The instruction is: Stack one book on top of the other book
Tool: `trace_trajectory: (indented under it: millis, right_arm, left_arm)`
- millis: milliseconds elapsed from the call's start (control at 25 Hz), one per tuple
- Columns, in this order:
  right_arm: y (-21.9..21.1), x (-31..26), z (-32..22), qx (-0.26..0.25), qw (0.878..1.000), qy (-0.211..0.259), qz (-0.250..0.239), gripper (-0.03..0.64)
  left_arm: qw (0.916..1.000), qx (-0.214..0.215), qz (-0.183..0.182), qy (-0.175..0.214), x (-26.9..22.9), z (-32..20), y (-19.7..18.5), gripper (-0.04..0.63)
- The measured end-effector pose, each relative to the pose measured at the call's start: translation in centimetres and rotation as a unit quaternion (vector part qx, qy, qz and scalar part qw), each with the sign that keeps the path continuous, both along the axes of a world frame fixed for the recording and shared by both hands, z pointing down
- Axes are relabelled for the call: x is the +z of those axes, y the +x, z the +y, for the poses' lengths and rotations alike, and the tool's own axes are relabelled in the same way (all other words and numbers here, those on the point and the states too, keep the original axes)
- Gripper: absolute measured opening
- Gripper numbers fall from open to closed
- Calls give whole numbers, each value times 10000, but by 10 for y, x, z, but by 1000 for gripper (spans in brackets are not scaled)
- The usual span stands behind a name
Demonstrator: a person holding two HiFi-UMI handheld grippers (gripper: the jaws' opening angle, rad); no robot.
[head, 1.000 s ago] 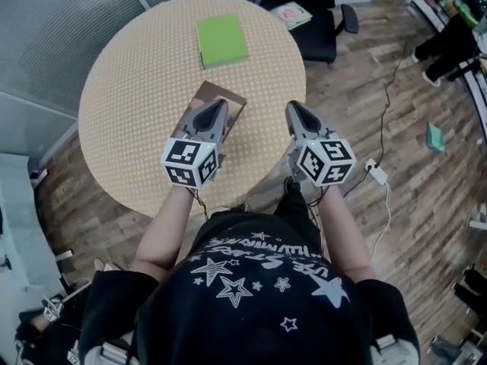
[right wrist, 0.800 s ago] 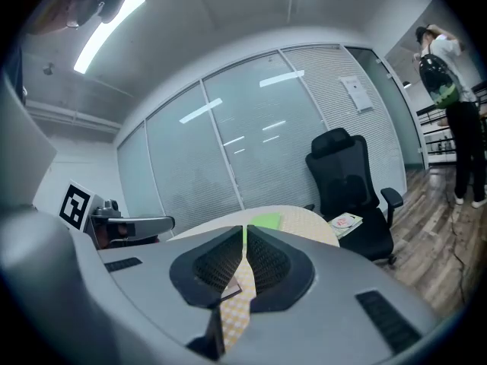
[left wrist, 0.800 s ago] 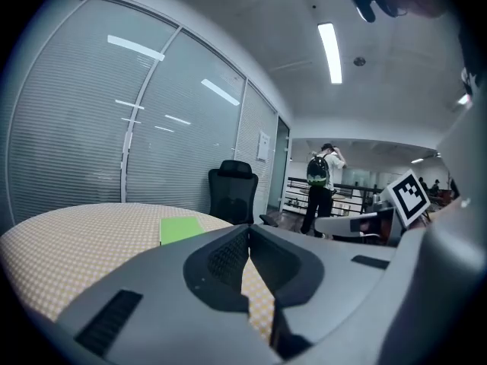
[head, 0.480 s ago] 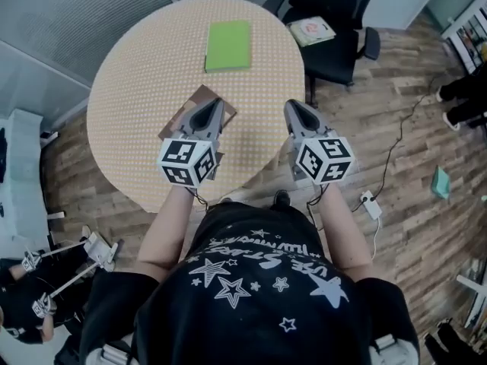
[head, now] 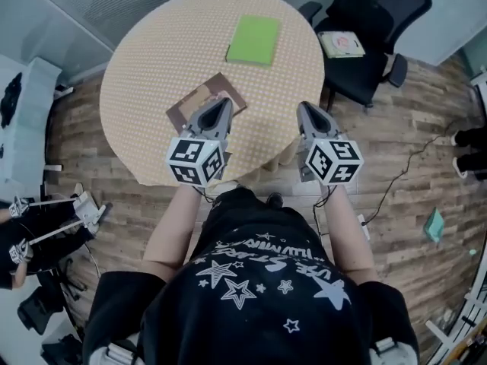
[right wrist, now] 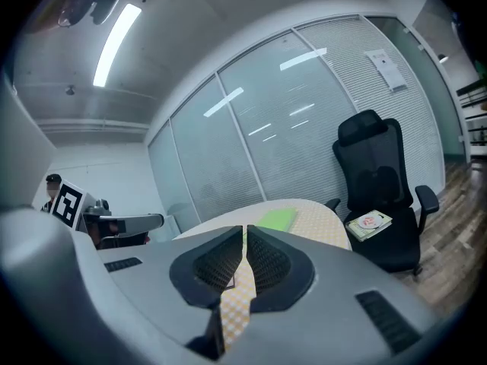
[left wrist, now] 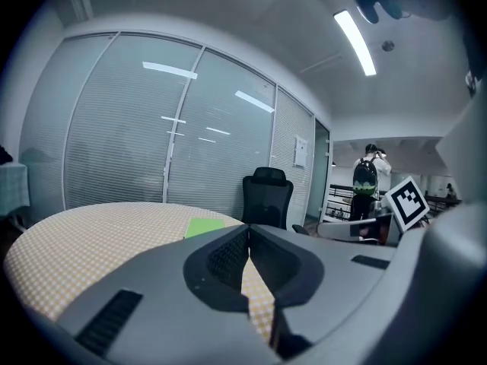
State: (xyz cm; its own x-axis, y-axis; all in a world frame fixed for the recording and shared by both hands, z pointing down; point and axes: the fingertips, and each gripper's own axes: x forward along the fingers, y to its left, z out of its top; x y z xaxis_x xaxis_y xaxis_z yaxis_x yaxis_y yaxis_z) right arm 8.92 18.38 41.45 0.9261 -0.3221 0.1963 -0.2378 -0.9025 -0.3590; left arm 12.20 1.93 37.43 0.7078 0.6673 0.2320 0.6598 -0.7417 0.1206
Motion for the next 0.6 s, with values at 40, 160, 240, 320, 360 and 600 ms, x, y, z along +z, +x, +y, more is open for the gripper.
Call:
trace_trajectory:
  millis: [40,160,240,320,360,600]
  right_arm:
    - [4,1,-2,-22,10000,37,-24,32]
    - [19,3,-15,-64,9999,97,-92,32]
    - [30,3,-26,-73,9998,117,-142,32]
    - [40,2,-32,-98,9998,37,-183,32]
    - [45,1,-34,-117,9997,-57,-194,32]
    - [83,-3,-25,88,9995,-194,-241,32]
  left_arm:
    - [10000,-26,-12,-10,1,-1,2,9]
    - [9999,-87,-40,-65,1,-10,15,9]
    - [9999,-122,-52,-106,0,-20,27,9]
    - [9997,-140,-90,-152,2,-27,40,9]
    - [9997,-142,-113,-178,3,-29,46,9]
    - [9996,-24,-93,-266,1,-28,88,9]
